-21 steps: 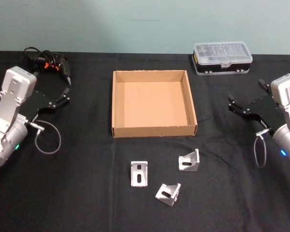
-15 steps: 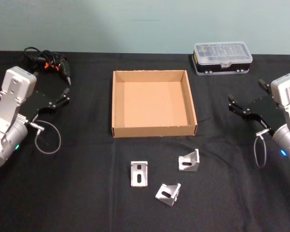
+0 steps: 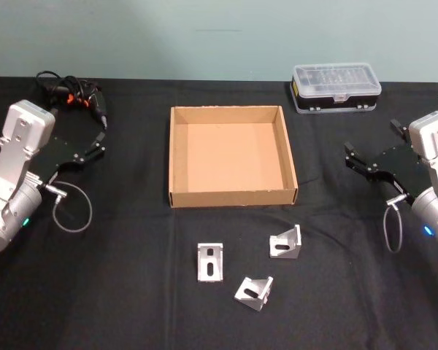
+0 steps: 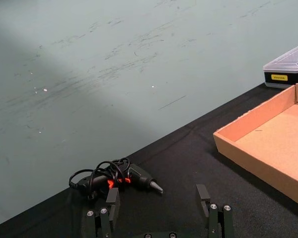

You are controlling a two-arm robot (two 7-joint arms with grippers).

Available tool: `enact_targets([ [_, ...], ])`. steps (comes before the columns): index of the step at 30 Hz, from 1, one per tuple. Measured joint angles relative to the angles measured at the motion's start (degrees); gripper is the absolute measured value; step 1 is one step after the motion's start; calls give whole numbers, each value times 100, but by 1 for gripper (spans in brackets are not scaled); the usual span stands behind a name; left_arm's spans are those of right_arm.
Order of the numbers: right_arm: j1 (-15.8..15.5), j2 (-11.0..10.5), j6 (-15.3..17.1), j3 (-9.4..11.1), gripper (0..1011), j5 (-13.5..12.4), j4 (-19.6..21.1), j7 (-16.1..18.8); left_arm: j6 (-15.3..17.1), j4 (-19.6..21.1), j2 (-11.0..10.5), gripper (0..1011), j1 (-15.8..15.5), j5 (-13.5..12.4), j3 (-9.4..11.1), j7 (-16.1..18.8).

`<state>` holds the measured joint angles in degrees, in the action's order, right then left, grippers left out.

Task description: Use one hand to pick up the angle iron from the table and place it into the box.

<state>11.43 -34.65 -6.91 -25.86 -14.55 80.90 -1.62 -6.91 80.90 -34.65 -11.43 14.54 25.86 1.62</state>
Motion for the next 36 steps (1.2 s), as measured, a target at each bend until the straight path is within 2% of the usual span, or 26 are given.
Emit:
enact_targets([
  [36,0,0,0,0,1004,0,0,0,0,0,0,1000,0,1,0,0],
])
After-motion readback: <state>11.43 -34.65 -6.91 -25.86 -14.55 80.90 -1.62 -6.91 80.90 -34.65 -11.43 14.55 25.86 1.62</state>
